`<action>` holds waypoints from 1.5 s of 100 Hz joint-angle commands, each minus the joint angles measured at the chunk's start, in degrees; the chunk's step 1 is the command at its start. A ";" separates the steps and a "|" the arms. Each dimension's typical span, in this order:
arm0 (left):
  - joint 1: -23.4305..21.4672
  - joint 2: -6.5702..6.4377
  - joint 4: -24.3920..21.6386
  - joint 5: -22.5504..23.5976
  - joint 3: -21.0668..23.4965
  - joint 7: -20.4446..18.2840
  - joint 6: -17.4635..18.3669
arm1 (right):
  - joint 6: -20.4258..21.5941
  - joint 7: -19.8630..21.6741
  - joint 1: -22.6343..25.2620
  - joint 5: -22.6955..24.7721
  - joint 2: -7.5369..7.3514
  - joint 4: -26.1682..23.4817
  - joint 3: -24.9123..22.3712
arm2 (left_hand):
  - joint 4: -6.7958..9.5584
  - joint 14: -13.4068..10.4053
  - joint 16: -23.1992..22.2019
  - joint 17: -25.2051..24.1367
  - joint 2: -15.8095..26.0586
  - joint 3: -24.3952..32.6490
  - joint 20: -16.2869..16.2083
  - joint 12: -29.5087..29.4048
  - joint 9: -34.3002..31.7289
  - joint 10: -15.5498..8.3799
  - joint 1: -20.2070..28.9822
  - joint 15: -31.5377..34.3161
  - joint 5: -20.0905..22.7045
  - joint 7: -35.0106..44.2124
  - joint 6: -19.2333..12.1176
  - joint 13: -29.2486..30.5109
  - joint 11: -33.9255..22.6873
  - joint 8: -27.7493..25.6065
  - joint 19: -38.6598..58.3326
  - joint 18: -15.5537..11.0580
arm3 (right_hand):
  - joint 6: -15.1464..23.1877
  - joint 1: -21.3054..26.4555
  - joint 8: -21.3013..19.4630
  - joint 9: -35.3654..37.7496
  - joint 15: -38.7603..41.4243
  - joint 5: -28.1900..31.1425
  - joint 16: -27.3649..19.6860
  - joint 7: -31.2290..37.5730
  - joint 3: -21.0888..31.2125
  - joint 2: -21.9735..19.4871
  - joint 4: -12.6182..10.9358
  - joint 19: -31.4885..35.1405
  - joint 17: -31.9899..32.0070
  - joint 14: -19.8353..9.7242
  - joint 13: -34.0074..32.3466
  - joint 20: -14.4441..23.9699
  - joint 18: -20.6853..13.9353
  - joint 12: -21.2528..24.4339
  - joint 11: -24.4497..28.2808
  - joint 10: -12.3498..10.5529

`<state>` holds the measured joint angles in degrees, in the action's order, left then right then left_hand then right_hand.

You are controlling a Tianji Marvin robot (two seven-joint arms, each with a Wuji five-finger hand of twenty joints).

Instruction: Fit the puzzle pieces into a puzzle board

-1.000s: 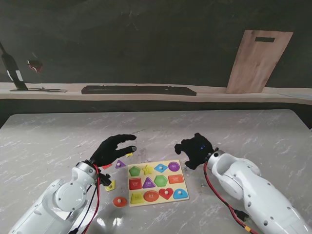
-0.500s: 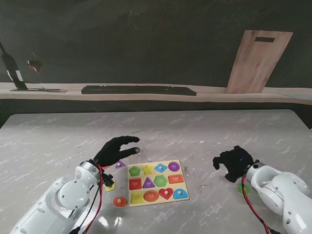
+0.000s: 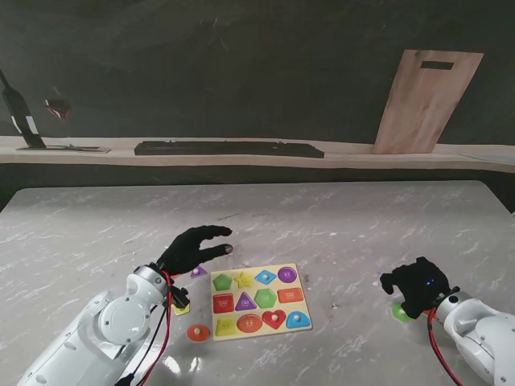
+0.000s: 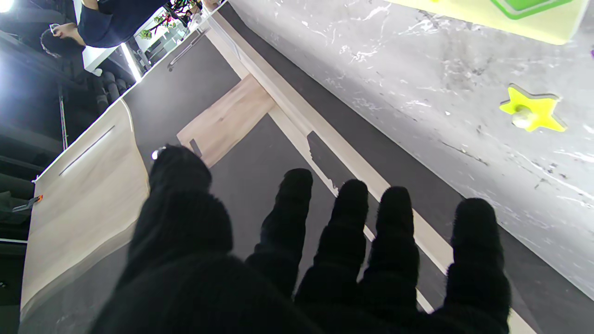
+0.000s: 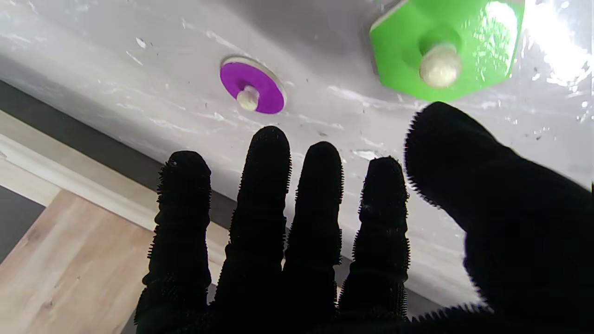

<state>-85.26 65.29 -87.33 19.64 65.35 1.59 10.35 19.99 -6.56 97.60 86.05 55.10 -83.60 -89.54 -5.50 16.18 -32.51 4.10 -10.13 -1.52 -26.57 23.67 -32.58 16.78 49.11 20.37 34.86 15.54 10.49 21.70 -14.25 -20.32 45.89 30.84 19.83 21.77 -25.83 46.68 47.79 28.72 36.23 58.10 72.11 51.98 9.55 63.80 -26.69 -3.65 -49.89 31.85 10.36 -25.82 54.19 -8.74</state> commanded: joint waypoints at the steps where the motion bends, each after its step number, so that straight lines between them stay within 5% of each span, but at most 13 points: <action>1: 0.00 0.04 -0.16 -0.13 -0.11 -0.10 -0.21 | -0.19 -0.62 1.13 0.56 -0.28 0.71 -0.10 | 1.89 0.40 -1.05 -0.73 1.42 -0.50 0.06 0.48 -0.54 -0.27 -0.65 1.17 1.05 -0.13 -1.26 1.23 0.04 -0.61 0.98 -9.46 | 1.52 1.98 -0.91 2.04 1.34 1.46 0.71 1.94 2.69 2.72 3.22 1.44 -0.73 -1.15 -1.76 0.33 -0.63 0.59 0.79 -1.56; 34: -0.11 0.04 -0.27 0.03 -0.06 0.03 -0.17 | -1.04 -2.20 2.55 0.69 -0.25 1.15 -0.83 | 1.89 0.40 -1.04 -0.73 1.43 -0.49 0.06 0.48 -0.52 -0.21 -0.60 1.16 0.98 -0.13 -1.21 1.26 0.03 -0.60 0.97 -9.48 | 2.67 2.89 -0.94 5.61 2.02 4.89 1.21 2.84 2.39 3.90 7.95 1.54 -1.28 -1.18 -3.28 0.19 -0.55 2.53 0.58 -2.06; 37: -0.10 0.03 -0.27 0.04 -0.06 0.00 -0.17 | -1.10 -2.25 2.67 0.77 -0.25 1.09 -0.91 | 1.89 0.40 -1.03 -0.73 1.45 -0.49 0.06 0.47 -0.47 -0.19 -0.62 1.14 1.02 -0.11 -1.26 1.23 0.05 -0.61 0.97 -9.48 | 2.85 2.97 1.55 5.86 1.97 5.10 1.42 3.60 2.40 3.92 8.54 1.47 -1.24 -1.10 -3.36 0.15 -0.48 2.84 0.66 -2.14; 65: -0.09 0.01 -0.30 0.09 -0.08 -0.08 -0.27 | -2.02 -2.21 3.08 0.11 -0.03 1.12 -0.86 | 1.90 0.38 -1.06 -0.74 1.49 -0.50 0.05 0.49 -0.49 -0.21 -0.63 1.20 0.97 -0.15 -1.28 1.29 0.03 -0.59 0.97 -9.48 | 3.81 3.40 8.16 6.68 3.35 5.18 2.30 6.23 1.42 1.05 9.26 2.36 -1.79 -1.03 -3.70 0.75 -0.76 3.13 0.66 -1.59; 119: -0.23 0.02 -0.45 0.37 0.08 0.13 -0.27 | -3.20 -0.92 2.55 -1.30 0.22 1.80 0.25 | 1.90 0.43 -1.06 -0.71 1.40 -0.50 0.03 0.49 -0.54 -0.24 -0.60 1.22 1.04 -0.13 -1.28 1.29 0.01 -0.59 1.03 -9.46 | 7.34 3.40 12.22 8.23 3.71 6.04 2.47 10.24 0.33 -2.88 10.10 2.57 -1.88 -0.90 -3.91 1.16 -0.81 3.62 0.21 -1.81; 150: -0.18 -0.01 -0.48 0.27 0.04 -0.06 -0.47 | -4.87 0.50 2.27 -2.65 0.38 3.08 1.27 | 1.89 0.42 -1.04 -0.73 1.43 -0.50 0.06 0.47 -0.49 -0.30 -0.62 1.18 0.95 -0.15 -1.27 1.27 0.05 -0.59 1.00 -9.56 | 10.07 5.08 14.78 12.75 4.23 11.67 2.63 12.98 -1.94 -9.49 10.28 2.93 -2.04 -0.64 -4.62 1.35 -0.48 4.58 -0.65 -1.97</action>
<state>-85.34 65.28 -87.46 20.07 65.42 1.69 10.08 15.28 -6.74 99.30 83.39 55.14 -81.23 -88.73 -5.50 16.18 -32.52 4.10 -10.13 -1.52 -26.57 23.67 -32.58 16.78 49.11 20.37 34.86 15.54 10.49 21.70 -14.25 -20.32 45.89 30.84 27.39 23.71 -12.77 56.95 50.74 36.17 38.27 70.87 69.92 45.57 19.49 65.04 -28.26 -3.85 -53.48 32.07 10.23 -21.85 53.99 -9.59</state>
